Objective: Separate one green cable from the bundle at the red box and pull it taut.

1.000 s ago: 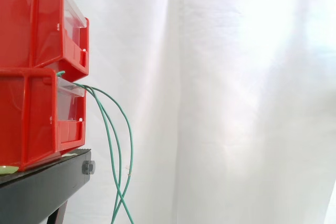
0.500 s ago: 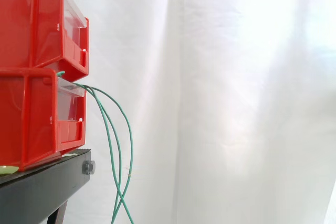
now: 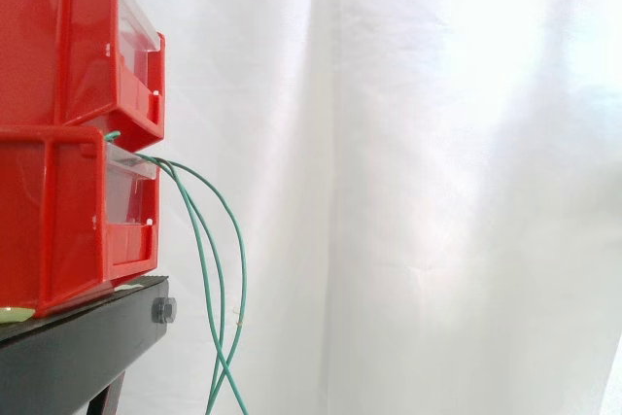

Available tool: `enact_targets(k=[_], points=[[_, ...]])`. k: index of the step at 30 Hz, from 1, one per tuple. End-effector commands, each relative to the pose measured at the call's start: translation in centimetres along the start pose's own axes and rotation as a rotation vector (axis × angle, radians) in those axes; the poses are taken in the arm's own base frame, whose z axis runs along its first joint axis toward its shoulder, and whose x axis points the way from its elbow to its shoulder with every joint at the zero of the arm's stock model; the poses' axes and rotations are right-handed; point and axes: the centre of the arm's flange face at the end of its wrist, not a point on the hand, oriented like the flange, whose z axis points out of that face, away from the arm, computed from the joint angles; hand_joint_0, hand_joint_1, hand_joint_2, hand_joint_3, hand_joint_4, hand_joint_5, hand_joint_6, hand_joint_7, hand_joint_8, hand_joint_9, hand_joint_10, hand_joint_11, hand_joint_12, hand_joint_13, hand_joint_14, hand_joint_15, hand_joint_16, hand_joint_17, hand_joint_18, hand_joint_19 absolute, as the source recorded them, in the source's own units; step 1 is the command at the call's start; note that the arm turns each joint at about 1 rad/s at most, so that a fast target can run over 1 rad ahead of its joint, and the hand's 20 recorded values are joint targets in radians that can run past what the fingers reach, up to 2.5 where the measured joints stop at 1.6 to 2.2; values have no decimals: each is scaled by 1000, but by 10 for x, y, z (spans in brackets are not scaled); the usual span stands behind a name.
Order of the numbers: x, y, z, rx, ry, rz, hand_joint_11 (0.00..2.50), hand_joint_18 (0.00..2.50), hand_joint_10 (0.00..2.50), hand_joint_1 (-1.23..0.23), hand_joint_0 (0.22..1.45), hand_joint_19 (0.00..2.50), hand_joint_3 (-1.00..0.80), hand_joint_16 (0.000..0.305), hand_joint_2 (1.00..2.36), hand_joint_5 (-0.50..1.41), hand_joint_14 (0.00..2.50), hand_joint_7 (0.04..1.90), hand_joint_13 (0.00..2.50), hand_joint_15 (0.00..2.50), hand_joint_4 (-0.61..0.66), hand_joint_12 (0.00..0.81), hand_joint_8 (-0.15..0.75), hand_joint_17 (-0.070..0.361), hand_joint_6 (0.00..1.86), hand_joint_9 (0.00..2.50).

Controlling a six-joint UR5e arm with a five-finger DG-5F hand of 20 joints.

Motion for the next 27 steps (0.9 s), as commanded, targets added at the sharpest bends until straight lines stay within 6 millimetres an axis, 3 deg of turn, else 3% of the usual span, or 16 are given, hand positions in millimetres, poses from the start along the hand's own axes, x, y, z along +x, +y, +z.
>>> enact_targets(k=[1, 17, 18, 19, 20, 21, 22, 23, 24, 25, 26, 27], points=[[0, -1, 0, 2, 0, -2, 490, 826, 14, -713, 531, 827, -500, 44, 1000, -154, 18, 733, 1332, 744, 196, 376, 169, 100, 502, 1227], [0, 0, 0, 1, 0, -1, 530, 825, 14, -712, 532, 828, -500, 44, 1000, -153, 21, 738, 1333, 740, 198, 374, 171, 100, 502, 1229], [0, 0, 0, 1, 0, -1, 634, 828, 18, -712, 531, 832, -500, 45, 1000, -153, 19, 745, 1317, 762, 199, 369, 169, 100, 502, 1270], [0, 0, 0, 1, 0, -1, 924, 831, 18, -713, 531, 841, -500, 45, 1000, -152, 22, 753, 1275, 802, 196, 356, 184, 100, 502, 1349], [0, -1, 0, 2, 0, -2, 1414, 837, 8, -716, 530, 839, -500, 45, 1000, -151, 25, 768, 1208, 883, 192, 339, 197, 101, 502, 1373], [0, -1, 0, 1, 0, -1, 1591, 836, 1, -720, 529, 841, -500, 45, 1000, -152, 23, 773, 1148, 915, 190, 330, 211, 101, 502, 1375], [0, -1, 0, 1, 0, -1, 1620, 818, 192, -725, 527, 844, -500, 45, 1000, -157, 23, 779, 1107, 950, 179, 327, 218, 100, 502, 1322], [0, 1, 0, -1, 0, 0, 1364, 800, 698, -727, 528, 846, -500, 44, 1000, -160, 23, 781, 1074, 952, 179, 329, 220, 99, 503, 1154], [0, 1, 0, -1, 0, 0, 1367, 789, 601, -727, 528, 847, -500, 44, 1000, -161, 25, 778, 1063, 947, 179, 329, 225, 99, 502, 1161], [0, -1, 0, 2, 0, -2, 1466, 784, 72, -727, 528, 839, -500, 44, 1000, -162, 23, 770, 1056, 912, 175, 332, 226, 99, 502, 1221], [0, 0, 0, 1, 0, -1, 1203, 768, 14, -723, 528, 840, -500, 44, 1000, -164, 22, 766, 1053, 873, 176, 336, 224, 98, 502, 1173], [0, 0, 0, 1, 0, -1, 1095, 766, 17, -722, 528, 840, -500, 44, 1000, -165, 23, 764, 1069, 857, 176, 343, 221, 98, 502, 1163]])
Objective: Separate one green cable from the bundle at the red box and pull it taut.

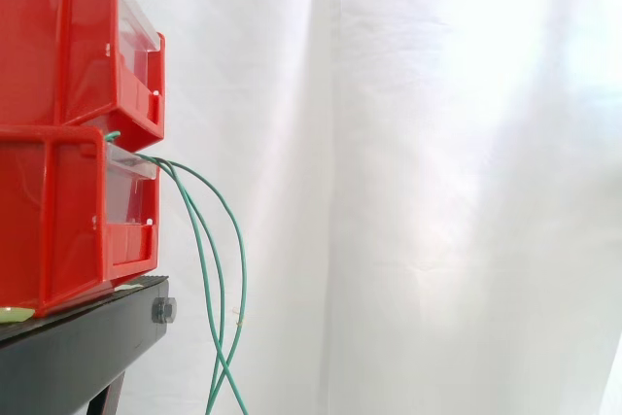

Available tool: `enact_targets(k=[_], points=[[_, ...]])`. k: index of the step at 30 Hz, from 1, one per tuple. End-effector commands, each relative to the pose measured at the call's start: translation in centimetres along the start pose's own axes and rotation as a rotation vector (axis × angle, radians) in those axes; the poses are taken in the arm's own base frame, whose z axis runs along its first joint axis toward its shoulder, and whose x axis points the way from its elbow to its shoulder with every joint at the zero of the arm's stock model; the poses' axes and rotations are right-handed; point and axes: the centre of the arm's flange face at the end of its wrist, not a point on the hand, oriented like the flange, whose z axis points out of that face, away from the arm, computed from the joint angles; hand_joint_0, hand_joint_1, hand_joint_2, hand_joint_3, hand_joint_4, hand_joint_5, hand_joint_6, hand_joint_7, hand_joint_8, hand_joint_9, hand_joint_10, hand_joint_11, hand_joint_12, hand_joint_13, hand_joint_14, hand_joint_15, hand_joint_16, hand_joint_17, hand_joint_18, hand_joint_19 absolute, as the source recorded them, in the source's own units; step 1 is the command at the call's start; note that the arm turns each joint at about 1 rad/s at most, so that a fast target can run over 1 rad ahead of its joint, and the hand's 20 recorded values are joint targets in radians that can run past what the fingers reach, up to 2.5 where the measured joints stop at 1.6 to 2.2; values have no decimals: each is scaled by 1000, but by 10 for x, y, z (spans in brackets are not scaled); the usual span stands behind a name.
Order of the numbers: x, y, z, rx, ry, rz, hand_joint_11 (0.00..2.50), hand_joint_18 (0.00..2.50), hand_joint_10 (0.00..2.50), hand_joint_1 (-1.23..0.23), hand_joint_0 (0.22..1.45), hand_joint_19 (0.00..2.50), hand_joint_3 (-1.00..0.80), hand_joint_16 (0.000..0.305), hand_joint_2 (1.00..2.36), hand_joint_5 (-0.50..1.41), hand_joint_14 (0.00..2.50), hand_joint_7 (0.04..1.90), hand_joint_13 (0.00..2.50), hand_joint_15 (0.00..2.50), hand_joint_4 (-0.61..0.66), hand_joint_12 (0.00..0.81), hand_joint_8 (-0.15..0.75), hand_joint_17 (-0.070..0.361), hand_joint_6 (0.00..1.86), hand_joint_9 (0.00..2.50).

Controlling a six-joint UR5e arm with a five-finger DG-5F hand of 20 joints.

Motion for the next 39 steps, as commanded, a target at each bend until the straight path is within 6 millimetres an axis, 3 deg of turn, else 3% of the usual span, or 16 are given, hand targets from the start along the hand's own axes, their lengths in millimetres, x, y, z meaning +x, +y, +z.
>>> enact_targets(k=[1, 3, 4, 6, 8, 14, 22, 24, 25, 28, 31, 39], points=[[0, 1, 0, -1, 0, 1, 1012, 767, 16, -722, 528, 834, -500, 44, 1000, -165, 22, 765, 1083, 839, 177, 348, 224, 98, 503, 1160], [0, 0, 0, 0, 0, 0, 1188, 762, 15, -721, 528, 842, -500, 43, 1000, -165, 21, 764, 1097, 851, 178, 346, 207, 97, 503, 1248], [0, 0, 0, 0, 0, 0, 1162, 767, 17, -722, 529, 841, -500, 43, 1000, -163, 22, 762, 1133, 826, 185, 345, 210, 97, 503, 1283], [0, 0, 0, -1, 0, 1, 742, 748, 19, -721, 529, 802, -500, 42, 1000, -162, 20, 733, 1159, 691, 183, 373, 202, 95, 502, 1244], [0, -1, 0, 1, 0, -1, 577, 703, 14, -719, 528, 771, -500, 42, 1000, -169, 19, 725, 1136, 646, 173, 387, 194, 94, 502, 1133], [0, 1, 0, -2, 0, 2, 776, 710, 18, -718, 526, 814, -500, 43, 1000, -169, 22, 755, 1093, 731, 179, 363, 204, 96, 502, 1156], [0, 1, 0, -1, 0, 1, 725, 724, 18, -717, 525, 818, -500, 43, 1000, -167, 19, 749, 1120, 724, 180, 369, 193, 97, 502, 1172], [0, 0, 0, -1, 0, 1, 839, 724, 20, -717, 525, 820, -500, 43, 1000, -167, 20, 756, 1103, 739, 178, 363, 204, 97, 502, 1164], [0, 0, 0, -1, 0, 1, 1042, 728, 19, -720, 524, 829, -500, 43, 1000, -164, 21, 766, 1070, 774, 177, 350, 220, 98, 502, 1215], [0, 1, 0, -1, 0, 1, 1279, 745, 13, -725, 523, 838, -500, 43, 1000, -161, 23, 772, 1087, 794, 183, 344, 189, 98, 502, 1322], [0, 0, 0, 0, 0, 0, 1098, 744, 16, -724, 526, 835, -500, 43, 1000, -157, 24, 759, 1122, 772, 186, 345, 182, 97, 502, 1298], [0, 1, 0, -2, 0, 2, 1008, 742, 18, -723, 526, 825, -500, 43, 1000, -161, 22, 762, 1114, 772, 182, 352, 187, 97, 502, 1244]])
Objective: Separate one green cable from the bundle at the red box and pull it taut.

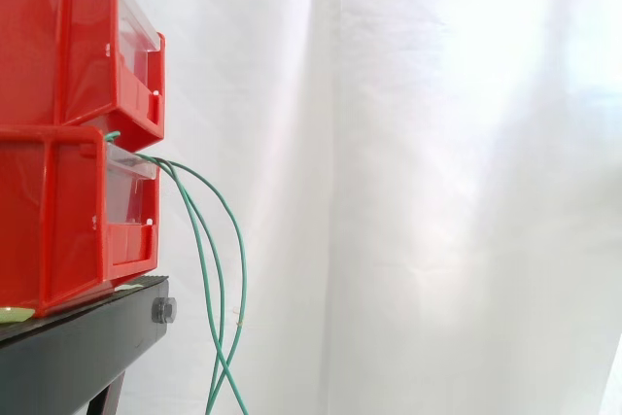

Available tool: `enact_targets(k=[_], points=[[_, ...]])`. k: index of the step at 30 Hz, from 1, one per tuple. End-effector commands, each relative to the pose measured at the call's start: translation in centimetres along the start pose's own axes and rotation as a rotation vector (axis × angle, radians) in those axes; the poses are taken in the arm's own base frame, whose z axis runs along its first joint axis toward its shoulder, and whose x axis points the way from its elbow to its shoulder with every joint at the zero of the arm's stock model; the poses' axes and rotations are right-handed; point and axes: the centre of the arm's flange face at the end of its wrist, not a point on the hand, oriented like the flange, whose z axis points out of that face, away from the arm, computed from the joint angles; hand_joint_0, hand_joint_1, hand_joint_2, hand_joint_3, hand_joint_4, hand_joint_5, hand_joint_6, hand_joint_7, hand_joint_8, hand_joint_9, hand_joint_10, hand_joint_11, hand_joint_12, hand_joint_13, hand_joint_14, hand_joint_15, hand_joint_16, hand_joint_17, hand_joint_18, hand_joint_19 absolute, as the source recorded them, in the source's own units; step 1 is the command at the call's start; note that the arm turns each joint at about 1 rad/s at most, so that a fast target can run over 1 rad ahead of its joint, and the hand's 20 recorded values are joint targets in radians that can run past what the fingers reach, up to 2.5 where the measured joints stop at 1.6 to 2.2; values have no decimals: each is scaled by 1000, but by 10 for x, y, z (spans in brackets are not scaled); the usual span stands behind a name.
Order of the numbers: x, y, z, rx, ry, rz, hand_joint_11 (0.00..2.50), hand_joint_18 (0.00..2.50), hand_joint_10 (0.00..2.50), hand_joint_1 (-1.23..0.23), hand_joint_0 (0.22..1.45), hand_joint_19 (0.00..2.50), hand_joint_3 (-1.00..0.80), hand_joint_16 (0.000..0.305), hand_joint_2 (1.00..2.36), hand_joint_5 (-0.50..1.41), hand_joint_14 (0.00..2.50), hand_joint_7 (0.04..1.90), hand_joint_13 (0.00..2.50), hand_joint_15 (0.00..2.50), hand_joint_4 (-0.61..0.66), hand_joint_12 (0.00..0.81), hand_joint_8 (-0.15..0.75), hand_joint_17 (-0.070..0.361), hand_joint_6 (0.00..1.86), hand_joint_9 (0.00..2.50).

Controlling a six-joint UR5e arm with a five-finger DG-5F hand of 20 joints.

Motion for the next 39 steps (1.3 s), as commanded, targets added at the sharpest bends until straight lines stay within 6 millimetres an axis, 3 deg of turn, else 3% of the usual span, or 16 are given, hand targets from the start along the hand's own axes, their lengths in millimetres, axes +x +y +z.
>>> enact_targets(k=[1, 11, 13, 17, 19, 21, 24, 25, 26, 28, 30, 33, 35, 36, 37, 39], points=[[0, 0, 0, 0, 0, 0, 955, 741, 17, -722, 526, 825, -500, 43, 1000, -161, 22, 759, 1118, 766, 181, 355, 191, 97, 502, 1230], [0, 0, 0, 0, 0, 0, 574, 722, 17, -719, 527, 807, -500, 42, 1000, -166, 20, 726, 1146, 697, 174, 372, 175, 95, 502, 1138], [0, 0, 0, 1, 0, -1, 1005, 715, 17, -717, 527, 818, -500, 42, 1000, -165, 21, 740, 1146, 740, 174, 375, 183, 95, 502, 1233], [0, 0, 0, 1, 0, -1, 1233, 724, 1010, -731, 524, 828, -500, 43, 1000, -161, 21, 802, 1045, 918, 171, 325, 210, 97, 503, 1058], [0, 0, 0, 1, 0, -1, 1204, 694, 15, -730, 525, 804, -500, 43, 1000, -169, 23, 765, 987, 794, 163, 347, 210, 96, 503, 1128], [0, 0, 0, 1, 0, -1, 562, 664, 14, -730, 525, 761, -500, 42, 1000, -172, 18, 727, 974, 617, 157, 370, 186, 94, 502, 998], [0, -1, 0, 2, 0, -2, 1319, 648, 7, -727, 525, 778, -500, 41, 1000, -160, 21, 772, 1069, 699, 173, 373, 200, 93, 502, 1237], [0, 0, 0, 1, 0, -1, 1316, 664, 750, -730, 523, 813, -500, 42, 1000, -160, 23, 795, 1024, 853, 171, 331, 224, 95, 503, 1131], [0, 0, 0, 0, 0, 0, 1341, 672, 813, -733, 522, 813, -500, 43, 1000, -159, 22, 795, 1021, 864, 173, 332, 216, 96, 503, 1112], [0, 0, 0, 0, 0, 0, 1168, 668, 16, -730, 523, 783, -500, 42, 1000, -165, 22, 766, 998, 755, 165, 348, 222, 95, 502, 1127], [0, 0, 0, 0, 0, 0, 553, 641, 15, -732, 524, 745, -500, 41, 1000, -168, 19, 734, 1013, 588, 166, 392, 195, 93, 502, 996], [0, -1, 0, 2, 0, -2, 1391, 639, 375, -732, 524, 771, -500, 41, 1000, -160, 22, 770, 1077, 757, 171, 368, 213, 93, 502, 1156], [0, -1, 0, 2, 0, -2, 1286, 664, 875, -734, 522, 812, -500, 42, 1000, -160, 23, 789, 1055, 879, 174, 341, 237, 95, 503, 1085], [0, 0, 0, 1, 0, -1, 1316, 669, 781, -734, 522, 812, -500, 43, 1000, -160, 23, 787, 1055, 884, 177, 339, 237, 96, 503, 1085], [0, -1, 0, 2, 0, -2, 1443, 671, 0, -734, 523, 803, -500, 43, 1000, -160, 22, 789, 1053, 867, 177, 345, 248, 97, 503, 1159], [0, -1, 0, 2, 0, -2, 1113, 668, 14, -731, 524, 803, -500, 43, 1000, -162, 21, 790, 1042, 835, 186, 358, 258, 97, 503, 1057]])
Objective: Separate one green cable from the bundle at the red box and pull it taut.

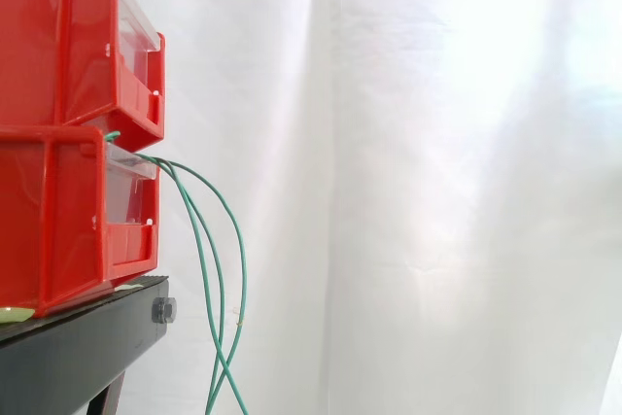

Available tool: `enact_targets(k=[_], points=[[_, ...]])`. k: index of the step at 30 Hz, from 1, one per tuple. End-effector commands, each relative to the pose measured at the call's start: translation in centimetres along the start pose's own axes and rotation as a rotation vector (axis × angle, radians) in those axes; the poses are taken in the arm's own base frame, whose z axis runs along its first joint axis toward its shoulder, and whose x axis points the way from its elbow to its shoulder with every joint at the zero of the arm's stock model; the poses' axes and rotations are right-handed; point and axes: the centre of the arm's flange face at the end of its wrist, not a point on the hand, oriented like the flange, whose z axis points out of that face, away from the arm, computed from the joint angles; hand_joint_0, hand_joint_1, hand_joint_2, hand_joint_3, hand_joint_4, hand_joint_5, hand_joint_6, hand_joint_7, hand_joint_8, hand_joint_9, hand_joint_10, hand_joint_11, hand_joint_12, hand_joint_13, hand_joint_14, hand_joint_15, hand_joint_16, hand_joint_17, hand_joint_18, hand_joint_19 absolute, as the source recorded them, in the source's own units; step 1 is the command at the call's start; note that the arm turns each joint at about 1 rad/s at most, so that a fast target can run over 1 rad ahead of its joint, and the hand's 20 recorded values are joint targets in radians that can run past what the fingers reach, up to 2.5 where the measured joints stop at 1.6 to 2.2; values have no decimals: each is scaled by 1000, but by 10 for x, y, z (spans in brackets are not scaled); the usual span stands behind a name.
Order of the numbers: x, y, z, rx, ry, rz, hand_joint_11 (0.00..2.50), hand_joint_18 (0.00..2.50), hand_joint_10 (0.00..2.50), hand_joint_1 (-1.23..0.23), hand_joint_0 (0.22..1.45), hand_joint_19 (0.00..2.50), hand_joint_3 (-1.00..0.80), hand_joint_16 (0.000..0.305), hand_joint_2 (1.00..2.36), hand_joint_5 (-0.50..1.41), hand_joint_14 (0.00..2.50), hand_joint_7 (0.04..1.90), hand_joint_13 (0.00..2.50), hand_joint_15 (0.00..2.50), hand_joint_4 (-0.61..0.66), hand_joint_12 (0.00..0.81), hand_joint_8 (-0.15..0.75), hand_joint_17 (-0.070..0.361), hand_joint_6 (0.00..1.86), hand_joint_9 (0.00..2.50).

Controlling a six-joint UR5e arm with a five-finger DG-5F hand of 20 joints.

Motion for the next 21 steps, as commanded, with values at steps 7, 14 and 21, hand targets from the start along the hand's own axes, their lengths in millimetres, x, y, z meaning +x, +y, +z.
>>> enact_targets(k=[7, 14, 21], points=[[0, 0, 0, -1, 0, 1, 807, 606, 18, -719, 531, 775, -500, 39, 1000, -166, 18, 774, 1238, 759, 183, 450, 258, 89, 503, 1001], [0, 1, 0, -1, 0, 1, 790, 595, 18, -714, 532, 783, -500, 39, 1000, -166, 16, 772, 1213, 747, 183, 452, 257, 87, 502, 1001], [0, 0, 0, 0, 0, 0, 794, 595, 18, -712, 531, 777, -500, 39, 1000, -165, 18, 775, 1219, 747, 185, 450, 256, 87, 502, 1004]])
